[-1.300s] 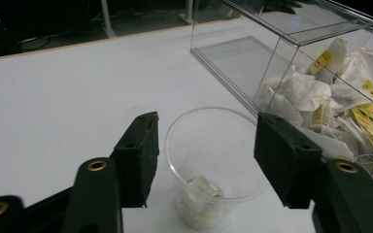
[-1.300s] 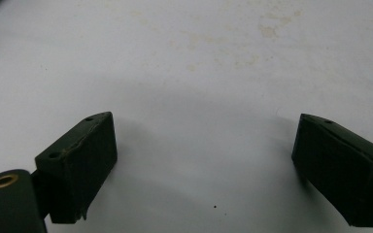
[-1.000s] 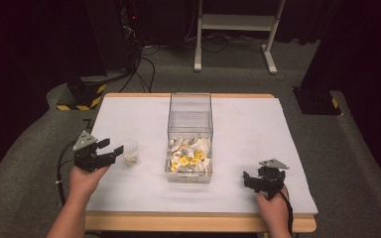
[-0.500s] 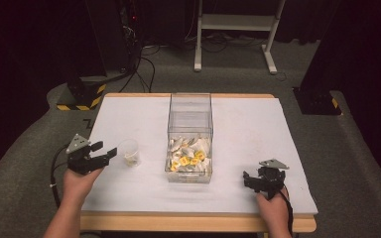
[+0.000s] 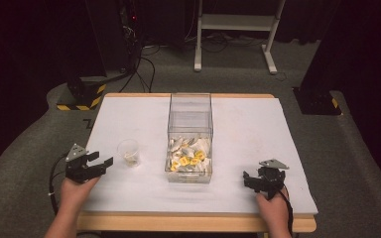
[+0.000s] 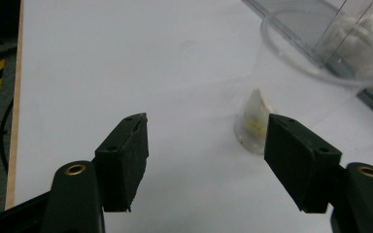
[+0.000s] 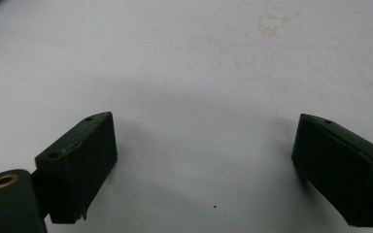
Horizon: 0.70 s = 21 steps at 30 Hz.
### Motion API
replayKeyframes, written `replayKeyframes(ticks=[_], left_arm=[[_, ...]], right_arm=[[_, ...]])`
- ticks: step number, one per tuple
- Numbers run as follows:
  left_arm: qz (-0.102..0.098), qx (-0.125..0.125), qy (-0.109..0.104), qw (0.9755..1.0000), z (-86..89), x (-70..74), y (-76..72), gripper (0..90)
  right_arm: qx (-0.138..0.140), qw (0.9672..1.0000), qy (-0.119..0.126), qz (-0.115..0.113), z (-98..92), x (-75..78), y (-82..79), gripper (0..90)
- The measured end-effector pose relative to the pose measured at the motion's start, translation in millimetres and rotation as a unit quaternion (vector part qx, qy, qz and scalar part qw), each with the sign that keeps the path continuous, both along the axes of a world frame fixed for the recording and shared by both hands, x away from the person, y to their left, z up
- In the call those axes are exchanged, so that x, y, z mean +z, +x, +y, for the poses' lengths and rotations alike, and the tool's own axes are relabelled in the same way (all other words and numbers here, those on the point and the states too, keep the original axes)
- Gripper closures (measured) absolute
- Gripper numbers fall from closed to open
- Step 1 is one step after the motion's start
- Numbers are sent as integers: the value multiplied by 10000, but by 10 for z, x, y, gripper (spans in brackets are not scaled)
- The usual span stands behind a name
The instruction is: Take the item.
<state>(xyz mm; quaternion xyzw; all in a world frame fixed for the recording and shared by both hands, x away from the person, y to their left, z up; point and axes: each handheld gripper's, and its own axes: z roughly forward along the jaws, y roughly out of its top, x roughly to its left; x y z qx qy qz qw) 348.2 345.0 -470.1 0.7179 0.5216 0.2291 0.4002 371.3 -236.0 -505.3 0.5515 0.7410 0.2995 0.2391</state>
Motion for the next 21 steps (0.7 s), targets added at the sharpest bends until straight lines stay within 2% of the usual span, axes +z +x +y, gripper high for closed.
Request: replayKeyframes(ticks=[2, 5, 9, 11, 16, 21], left_arm=[[82, -7, 67, 9999, 4, -73, -11, 323], [270, -28, 55, 9996, -4, -192, -32, 318], [359, -48, 149, 9992, -14, -275, -52, 304], [508, -17, 278, 9983, -31, -346, -62, 286], [421, 52, 698, 9967, -121, -372, -94, 251], [377, 167, 690, 9968, -135, -382, -110, 238]], right_arm=[[1, 10000, -1, -2, 0, 0, 0, 91], [-1, 10000, -3, -3, 0, 0, 0, 91], [0, 10000, -5, -3, 0, 0, -1, 91], [-1, 10000, -7, -4, 1, 0, -1, 91], [-3, 10000, -8, -8, 1, -1, -1, 92], [-3, 10000, -10, -11, 2, -1, -2, 92]])
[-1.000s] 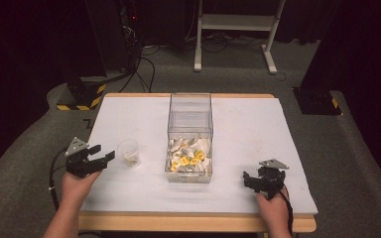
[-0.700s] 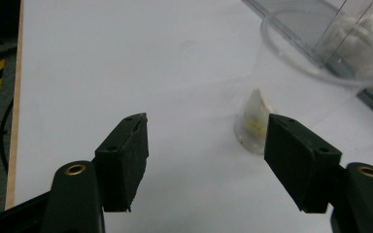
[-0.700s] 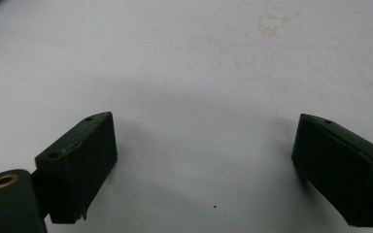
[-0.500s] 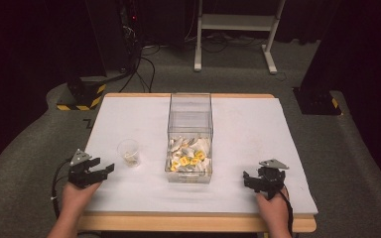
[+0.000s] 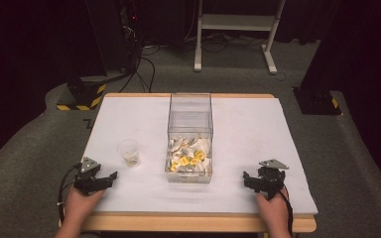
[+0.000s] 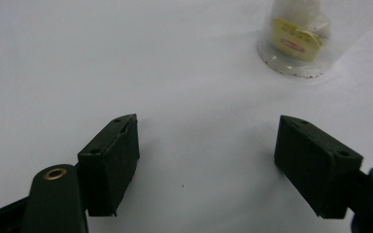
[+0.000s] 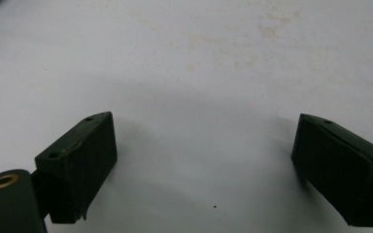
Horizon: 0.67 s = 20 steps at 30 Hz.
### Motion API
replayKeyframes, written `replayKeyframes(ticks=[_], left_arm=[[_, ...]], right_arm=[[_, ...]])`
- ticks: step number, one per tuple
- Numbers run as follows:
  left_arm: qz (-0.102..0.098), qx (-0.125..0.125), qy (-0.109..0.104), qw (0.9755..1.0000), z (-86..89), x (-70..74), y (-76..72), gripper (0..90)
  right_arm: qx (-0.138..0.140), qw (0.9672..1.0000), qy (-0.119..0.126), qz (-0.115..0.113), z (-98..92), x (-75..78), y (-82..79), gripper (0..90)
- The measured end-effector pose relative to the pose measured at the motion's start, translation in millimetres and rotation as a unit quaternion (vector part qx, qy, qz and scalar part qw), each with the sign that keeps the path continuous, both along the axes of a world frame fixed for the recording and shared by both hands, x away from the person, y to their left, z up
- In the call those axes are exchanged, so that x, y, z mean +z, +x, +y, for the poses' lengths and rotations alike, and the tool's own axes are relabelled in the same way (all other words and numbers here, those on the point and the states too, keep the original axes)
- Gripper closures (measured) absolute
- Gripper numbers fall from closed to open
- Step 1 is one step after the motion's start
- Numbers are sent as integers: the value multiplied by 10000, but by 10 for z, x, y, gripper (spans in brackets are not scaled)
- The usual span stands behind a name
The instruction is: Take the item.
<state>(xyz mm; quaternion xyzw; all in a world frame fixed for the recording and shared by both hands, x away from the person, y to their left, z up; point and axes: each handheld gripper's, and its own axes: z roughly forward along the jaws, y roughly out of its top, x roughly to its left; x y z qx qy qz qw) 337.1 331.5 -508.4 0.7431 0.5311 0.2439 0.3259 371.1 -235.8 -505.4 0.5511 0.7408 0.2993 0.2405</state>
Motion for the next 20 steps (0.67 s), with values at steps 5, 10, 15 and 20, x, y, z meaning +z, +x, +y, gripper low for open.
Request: replayKeyframes(ticks=[5, 10, 15, 20], left_arm=[[9, 37, -6, 10000, 2, -2, -1, 221], [21, 18, 14, 10000, 8, 1, 0, 221], [27, 7, 9, 10000, 12, 2, 2, 221], [28, 9, 9, 10000, 12, 2, 1, 221]], right_arm=[[-2, 10000, 0, 3, -1, 0, 1, 91], [-11, 10000, -1, 10, 0, -1, 2, 89], [-27, 10000, -9, -1, 5, -2, 1, 89], [-25, 10000, -12, 2, 5, -1, 0, 89]])
